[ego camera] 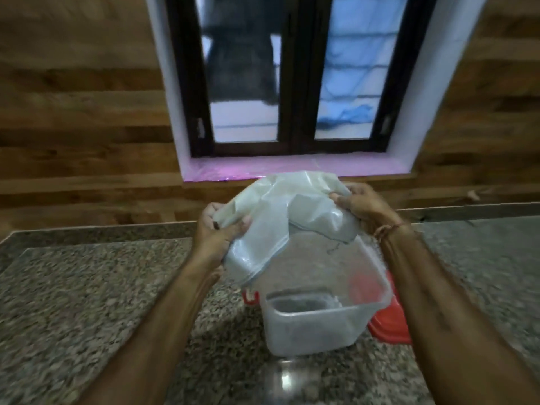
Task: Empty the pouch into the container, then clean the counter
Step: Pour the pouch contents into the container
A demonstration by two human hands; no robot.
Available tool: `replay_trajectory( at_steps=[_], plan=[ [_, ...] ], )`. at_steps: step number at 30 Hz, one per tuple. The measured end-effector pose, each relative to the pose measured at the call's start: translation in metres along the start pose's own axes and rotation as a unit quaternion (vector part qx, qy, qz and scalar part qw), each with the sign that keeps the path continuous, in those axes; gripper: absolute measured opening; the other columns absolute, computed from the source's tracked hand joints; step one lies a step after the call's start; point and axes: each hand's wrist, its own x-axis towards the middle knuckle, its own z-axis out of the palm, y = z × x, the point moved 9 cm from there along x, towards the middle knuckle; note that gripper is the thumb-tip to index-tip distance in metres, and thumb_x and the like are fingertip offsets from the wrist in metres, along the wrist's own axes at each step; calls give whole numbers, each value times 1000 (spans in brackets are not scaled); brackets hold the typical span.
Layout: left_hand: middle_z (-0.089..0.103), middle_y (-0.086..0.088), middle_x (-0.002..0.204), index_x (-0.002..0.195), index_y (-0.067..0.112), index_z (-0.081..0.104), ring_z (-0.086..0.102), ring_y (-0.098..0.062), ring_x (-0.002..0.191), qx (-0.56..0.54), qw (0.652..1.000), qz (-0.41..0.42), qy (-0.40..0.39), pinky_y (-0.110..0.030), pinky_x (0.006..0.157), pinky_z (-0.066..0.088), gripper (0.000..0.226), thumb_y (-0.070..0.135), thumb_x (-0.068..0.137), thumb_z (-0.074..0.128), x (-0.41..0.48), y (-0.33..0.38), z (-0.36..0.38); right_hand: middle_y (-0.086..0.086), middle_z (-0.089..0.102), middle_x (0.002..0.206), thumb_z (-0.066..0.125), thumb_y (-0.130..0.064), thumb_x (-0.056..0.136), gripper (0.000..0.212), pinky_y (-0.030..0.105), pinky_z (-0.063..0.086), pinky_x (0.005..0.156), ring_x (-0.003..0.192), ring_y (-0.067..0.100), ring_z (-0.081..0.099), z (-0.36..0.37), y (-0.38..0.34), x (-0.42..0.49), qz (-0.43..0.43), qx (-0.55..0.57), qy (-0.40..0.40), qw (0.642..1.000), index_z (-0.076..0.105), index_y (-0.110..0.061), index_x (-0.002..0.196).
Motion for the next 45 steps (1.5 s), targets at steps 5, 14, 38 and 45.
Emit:
replay_trajectory(
  at_steps=[5, 14, 38, 45],
  plan=[
    [70, -1, 92, 104, 14, 58, 63, -9, 73, 102, 994, 11, 33, -23, 60, 57, 36, 7, 80, 84, -21, -50, 58, 5, 69, 84, 57, 6, 97, 20, 26, 49, 61, 70, 15, 62, -44, 70, -6, -18, 87, 37, 995, 69, -4, 109],
    [68, 6, 100, 124, 25, 49, 65, 3, 87, 434, 882, 151, -107, -4, 69, 45, 59, -9, 79, 66, -33, -79, 87, 25, 74, 112, 60, -57, 93, 63, 52, 59, 81, 94, 37, 71, -37, 126, -15, 93, 265, -40, 959, 72, -1, 117],
    [68, -12, 121, 138, 13, 51, 69, -21, 96, 60, 988, -89, 110, -24, 55, 58, 45, 1, 96, 63, -14, -93, 46, 10, 78, 113, 64, 7, 92, 28, 36, 63, 81, 98, 25, 74, -39, 128, -15, 53, 254, 11, 966, 77, -9, 111],
    [57, -17, 133, 135, 20, 43, 60, -35, 113, -38, 992, -106, 53, -53, 84, 57, 68, -25, 86, 55, -14, -96, 51, 4, 79, 94, 55, -14, 102, 22, 28, 57, 73, 90, 15, 70, -32, 119, -24, 63, 281, -30, 957, 76, -6, 107]
  ],
)
